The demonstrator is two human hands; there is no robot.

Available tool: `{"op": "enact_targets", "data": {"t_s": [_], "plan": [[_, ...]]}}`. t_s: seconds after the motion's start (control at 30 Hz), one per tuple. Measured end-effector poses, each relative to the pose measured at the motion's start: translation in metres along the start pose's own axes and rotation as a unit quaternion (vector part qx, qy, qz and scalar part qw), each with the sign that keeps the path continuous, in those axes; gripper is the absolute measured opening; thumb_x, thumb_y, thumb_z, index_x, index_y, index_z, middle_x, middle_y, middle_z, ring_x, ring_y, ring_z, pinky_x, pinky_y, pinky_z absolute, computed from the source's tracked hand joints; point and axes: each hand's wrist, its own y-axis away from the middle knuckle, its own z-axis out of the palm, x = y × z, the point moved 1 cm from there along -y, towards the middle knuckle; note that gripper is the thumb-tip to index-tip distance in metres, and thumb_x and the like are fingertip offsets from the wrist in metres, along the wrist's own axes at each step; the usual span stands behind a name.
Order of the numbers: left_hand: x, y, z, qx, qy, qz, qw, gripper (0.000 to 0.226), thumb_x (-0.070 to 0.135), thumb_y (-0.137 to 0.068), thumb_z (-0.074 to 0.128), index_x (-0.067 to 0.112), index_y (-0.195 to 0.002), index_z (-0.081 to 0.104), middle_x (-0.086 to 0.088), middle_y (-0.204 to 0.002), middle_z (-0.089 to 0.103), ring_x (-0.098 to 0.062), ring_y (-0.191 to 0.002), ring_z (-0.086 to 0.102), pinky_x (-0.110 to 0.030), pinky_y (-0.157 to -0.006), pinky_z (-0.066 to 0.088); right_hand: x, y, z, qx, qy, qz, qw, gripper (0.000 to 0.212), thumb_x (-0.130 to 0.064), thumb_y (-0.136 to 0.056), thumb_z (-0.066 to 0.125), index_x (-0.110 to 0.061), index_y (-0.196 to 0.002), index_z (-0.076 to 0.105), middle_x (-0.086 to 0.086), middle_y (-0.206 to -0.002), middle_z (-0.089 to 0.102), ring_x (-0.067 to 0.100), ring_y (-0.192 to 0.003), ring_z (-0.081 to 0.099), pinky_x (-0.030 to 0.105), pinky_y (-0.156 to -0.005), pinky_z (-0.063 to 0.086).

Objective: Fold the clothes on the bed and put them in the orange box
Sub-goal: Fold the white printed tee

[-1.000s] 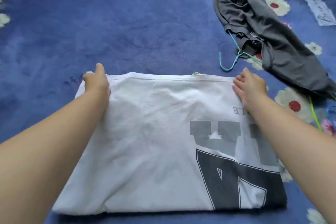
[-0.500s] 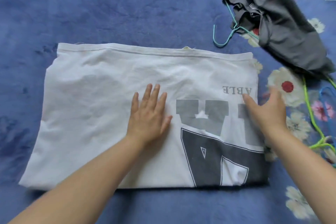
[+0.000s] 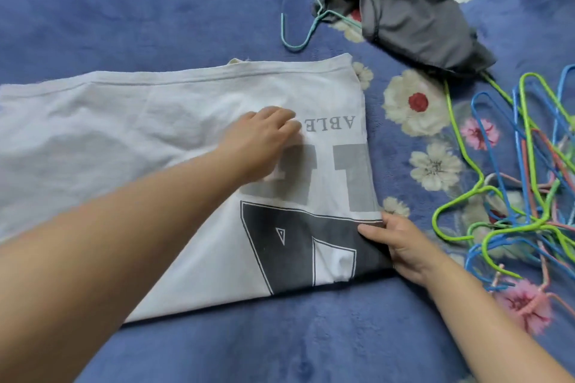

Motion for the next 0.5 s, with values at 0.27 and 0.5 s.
{"op": "enact_targets", "data": {"t_s": [0.27, 0.5], "plan": [[0.061, -0.095, -0.009, -0.118, -0.173, 0.134, 0.969, 0.06, 0.01, -0.097, 0.035, 0.029, -0.149, 0.012, 0.004, -0.157, 0.003, -0.021, -0.145, -0.003, -0.037, -0.113, 0.014, 0.014, 0.004, -0.008, -0.023, 0.049, -0.035, 0.998, 0.035, -0.011, -0.063, 0.07, -0.008, -0.098, 0.066, 0.002, -0.087, 0.073, 0.012, -0.079, 0.068, 0.022, -0.07, 0.054], [0.081, -0.121, -0.007, -0.176, -0.331, 0.174, 0.911, 0.04, 0.014, -0.089, 0.051, 0.023, -0.128, 0.051, 0.001, -0.142, 0.031, -0.021, -0.136, 0.022, -0.04, -0.113, 0.014, 0.021, 0.006, -0.02, -0.1, 0.009, -0.022, 0.995, 0.037, -0.014, -0.061, 0.068, -0.008, -0.098, 0.062, 0.004, -0.091, 0.072, 0.017, -0.083, 0.066, 0.034, -0.075, 0.054]]}}
